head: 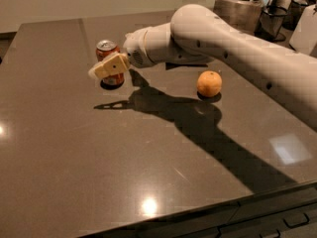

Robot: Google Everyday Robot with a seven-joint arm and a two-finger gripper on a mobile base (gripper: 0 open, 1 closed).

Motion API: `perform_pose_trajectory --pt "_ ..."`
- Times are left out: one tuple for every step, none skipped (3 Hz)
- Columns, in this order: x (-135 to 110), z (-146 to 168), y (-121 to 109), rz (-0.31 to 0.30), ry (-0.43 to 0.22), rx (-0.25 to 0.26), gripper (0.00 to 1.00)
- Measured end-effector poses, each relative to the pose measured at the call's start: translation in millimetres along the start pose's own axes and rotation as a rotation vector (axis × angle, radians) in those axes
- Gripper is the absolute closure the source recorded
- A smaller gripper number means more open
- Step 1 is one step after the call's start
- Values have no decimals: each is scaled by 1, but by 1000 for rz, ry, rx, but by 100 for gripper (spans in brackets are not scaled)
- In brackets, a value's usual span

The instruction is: Move coke can near blue chip bag

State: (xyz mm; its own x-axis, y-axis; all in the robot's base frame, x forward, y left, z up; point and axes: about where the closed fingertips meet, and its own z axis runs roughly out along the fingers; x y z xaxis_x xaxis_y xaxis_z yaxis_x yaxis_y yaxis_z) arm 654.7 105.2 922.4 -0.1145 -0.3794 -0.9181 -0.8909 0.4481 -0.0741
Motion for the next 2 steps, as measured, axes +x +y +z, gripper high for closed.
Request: perform_pose_trajectory --pt "1 11 4 11 4 -9 17" --pt "-3 18 5 29 -11 -13 42"
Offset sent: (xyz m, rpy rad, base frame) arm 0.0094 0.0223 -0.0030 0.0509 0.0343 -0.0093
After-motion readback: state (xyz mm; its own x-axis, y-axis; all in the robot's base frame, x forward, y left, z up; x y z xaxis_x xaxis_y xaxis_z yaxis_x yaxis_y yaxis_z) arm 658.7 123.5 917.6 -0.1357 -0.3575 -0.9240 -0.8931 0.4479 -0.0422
